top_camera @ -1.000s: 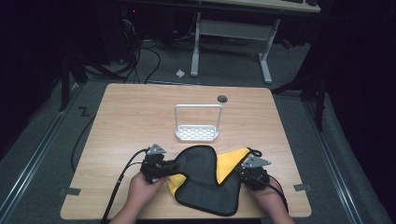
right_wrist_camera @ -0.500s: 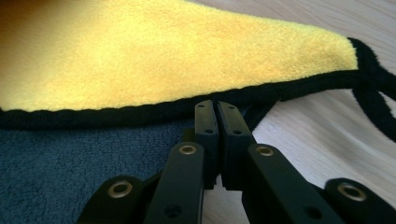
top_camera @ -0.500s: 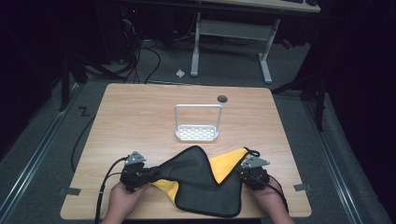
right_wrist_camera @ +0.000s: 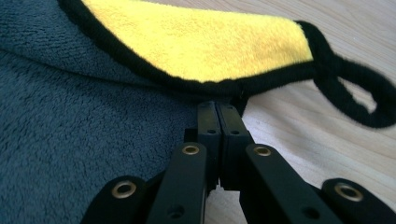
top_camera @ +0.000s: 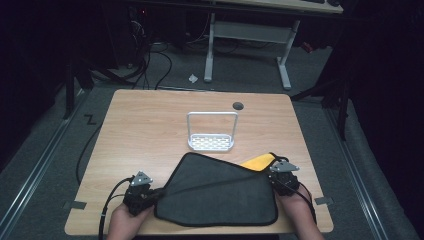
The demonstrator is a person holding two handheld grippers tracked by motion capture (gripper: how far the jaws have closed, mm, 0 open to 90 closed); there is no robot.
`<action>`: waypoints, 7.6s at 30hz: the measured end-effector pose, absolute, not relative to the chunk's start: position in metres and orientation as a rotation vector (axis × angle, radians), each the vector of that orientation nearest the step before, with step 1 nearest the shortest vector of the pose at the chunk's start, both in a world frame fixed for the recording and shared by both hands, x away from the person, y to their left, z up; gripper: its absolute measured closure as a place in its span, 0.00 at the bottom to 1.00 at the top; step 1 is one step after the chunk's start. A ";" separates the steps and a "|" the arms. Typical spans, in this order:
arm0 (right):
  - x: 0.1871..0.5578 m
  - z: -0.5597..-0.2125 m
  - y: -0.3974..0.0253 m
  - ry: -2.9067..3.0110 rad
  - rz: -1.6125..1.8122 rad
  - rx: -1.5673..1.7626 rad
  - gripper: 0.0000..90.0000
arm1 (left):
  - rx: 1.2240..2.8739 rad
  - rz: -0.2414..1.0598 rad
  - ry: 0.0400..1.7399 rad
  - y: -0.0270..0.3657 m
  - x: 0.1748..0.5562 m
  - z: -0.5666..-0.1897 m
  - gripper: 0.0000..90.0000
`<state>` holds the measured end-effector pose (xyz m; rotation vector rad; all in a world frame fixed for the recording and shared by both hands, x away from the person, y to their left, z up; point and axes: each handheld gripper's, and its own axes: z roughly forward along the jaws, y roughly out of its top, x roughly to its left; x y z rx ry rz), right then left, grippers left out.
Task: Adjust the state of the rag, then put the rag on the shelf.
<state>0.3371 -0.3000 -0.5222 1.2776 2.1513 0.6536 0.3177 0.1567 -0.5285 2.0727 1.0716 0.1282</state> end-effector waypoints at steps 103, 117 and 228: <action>0.338 -0.509 -0.305 2.032 0.927 1.325 0.64 | 1.901 0.317 1.124 0.144 0.424 -0.519 0.56; 0.337 -0.513 -0.304 2.057 0.908 1.343 0.62 | 2.038 0.365 1.136 0.121 0.442 -0.531 0.63; 0.262 -0.463 0.048 2.414 1.365 0.387 0.92 | 1.538 0.306 1.244 0.248 0.389 -0.490 0.95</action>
